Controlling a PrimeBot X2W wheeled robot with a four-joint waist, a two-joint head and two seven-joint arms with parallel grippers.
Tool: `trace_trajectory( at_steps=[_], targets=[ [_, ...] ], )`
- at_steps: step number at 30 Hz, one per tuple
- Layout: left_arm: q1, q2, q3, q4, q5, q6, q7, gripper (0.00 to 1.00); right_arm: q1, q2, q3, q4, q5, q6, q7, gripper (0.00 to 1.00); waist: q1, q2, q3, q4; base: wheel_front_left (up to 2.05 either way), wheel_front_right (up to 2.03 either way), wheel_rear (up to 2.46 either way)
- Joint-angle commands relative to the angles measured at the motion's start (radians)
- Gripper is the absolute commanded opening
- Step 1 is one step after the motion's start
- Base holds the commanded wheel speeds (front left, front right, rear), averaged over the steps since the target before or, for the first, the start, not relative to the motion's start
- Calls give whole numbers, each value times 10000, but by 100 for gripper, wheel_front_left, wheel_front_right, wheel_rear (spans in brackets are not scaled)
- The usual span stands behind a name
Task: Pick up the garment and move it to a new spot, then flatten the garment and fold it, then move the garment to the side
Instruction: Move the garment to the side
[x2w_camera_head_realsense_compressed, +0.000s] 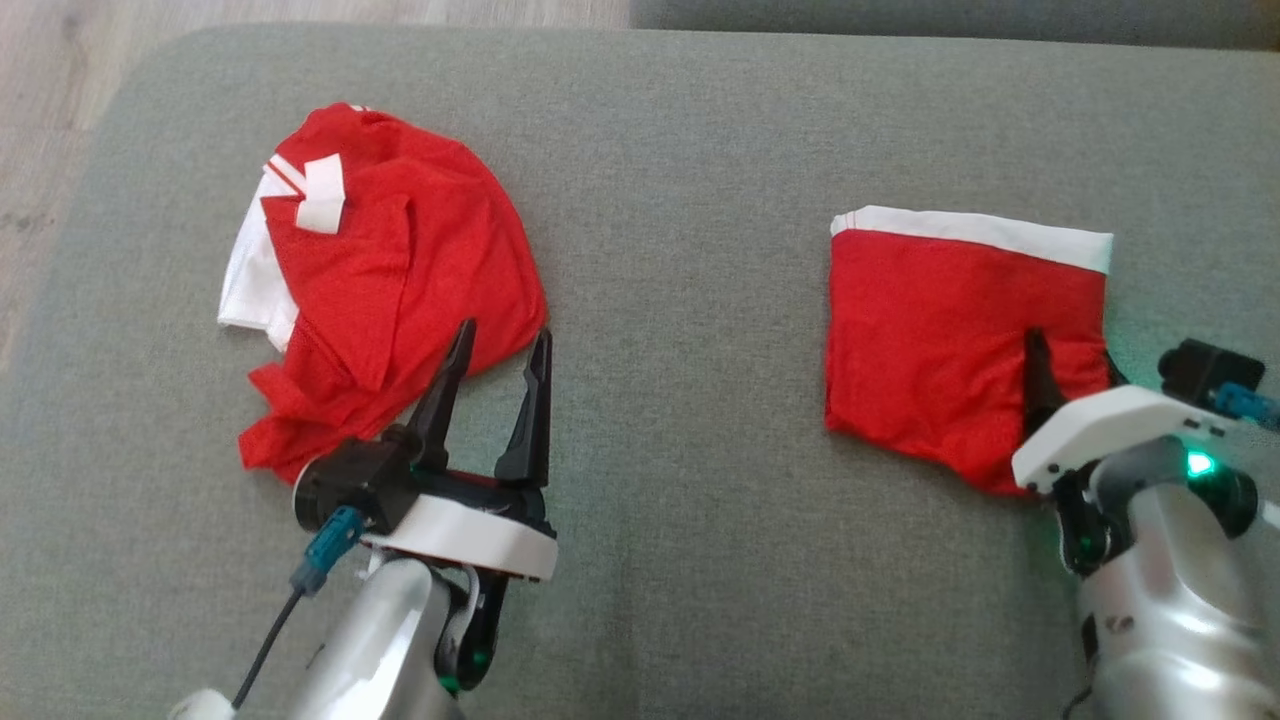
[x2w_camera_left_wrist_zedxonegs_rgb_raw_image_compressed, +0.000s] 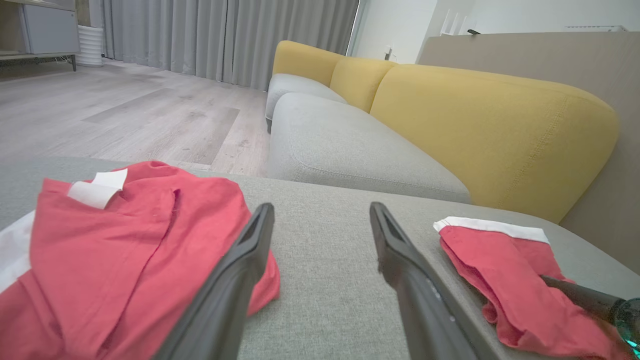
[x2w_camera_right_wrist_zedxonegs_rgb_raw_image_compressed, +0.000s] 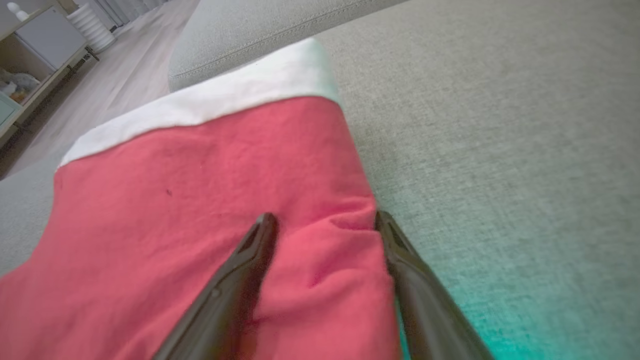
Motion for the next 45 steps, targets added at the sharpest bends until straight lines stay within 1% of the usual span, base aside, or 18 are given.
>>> trace_trajectory(
  at_steps=[1,2,3,4,5,7,10,12,14,18,23,27,31,36,40,41,43,45],
  targets=[
    [-393,24,254,-286,80,0,-95,100,-341,-11,317,-13,0,-7,48,100,-1,-1,40,20,0,0,0],
    [-408,20,256,-291,81,6,-95,100,-413,-11,447,160,-23,-7,74,100,-1,-1,65,21,0,0,0],
    [-436,12,306,-312,70,35,-95,100,-520,-11,691,413,-230,-7,84,88,-1,-1,80,-15,0,0,0],
    [-438,9,372,-335,51,59,-95,100,-570,-11,774,496,-311,-7,33,28,-1,-1,55,-52,0,0,0],
    [-431,8,431,-352,38,74,-95,100,-618,-11,838,548,-394,-7,-36,0,-1,-1,23,-90,0,0,0],
    [-407,7,518,-361,42,93,-95,100,-685,-11,913,552,-781,-7,-223,0,-1,-1,-76,-171,0,0,0],
    [-350,13,588,-377,80,86,-95,100,-766,-134,1020,308,-1660,-7,-479,0,-1,-1,-268,-318,0,0,0],
    [-283,18,637,-393,97,86,-95,100,-827,-342,1160,69,-2069,-7,-512,0,-1,-1,-393,-425,0,0,0],
    [-216,20,691,-410,101,82,-95,100,-862,-687,1425,-236,-2395,-7,-480,0,-1,-1,-496,-517,0,0,0],
    [-110,13,751,-437,106,62,-95,100,-795,-1683,2314,-739,-2555,-7,-134,0,-1,-1,-615,-643,0,0,0],
    [-96,3,777,-496,129,29,-95,100,-564,-3425,3372,-969,-2107,-7,486,0,-1,-1,-568,-676,0,0,0],
    [-150,-3,763,-578,163,-15,-95,100,-369,-4718,3656,-791,-1822,-7,923,0,-1,-1,-408,-609,0,0,0],
    [-231,-5,753,-616,206,-49,-95,100,-291,-5584,3458,-442,-1792,-7,1094,0,-1,-1,-212,-501,0,0,0],
    [-367,8,801,-666,239,-67,-95,100,-431,-6088,2873,-74,-2115,-7,1074,0,-1,-1,69,-392,0,0,0],
    [-451,10,818,-671,255,-85,-95,100,-471,-6060,2000,-44,-2568,-7,1185,0,-1,-1,233,-325,0,0,0],
    [-451,10,818,-671,255,-85,-95,100,-471,-6060,2000,-44,-2568,-7,1185,0,-1,-1,233,-325,0,0,0],
    [-501,8,837,-674,258,-92,-95,100,-452,-5971,1343,-66,-2890,-7,1190,0,-1,-1,320,-293,0,0,0],
    [-523,7,851,-670,261,-94,-95,100,-440,-5901,963,-126,-3139,-7,1177,0,-1,-1,365,-286,0,0,0]
  ],
)
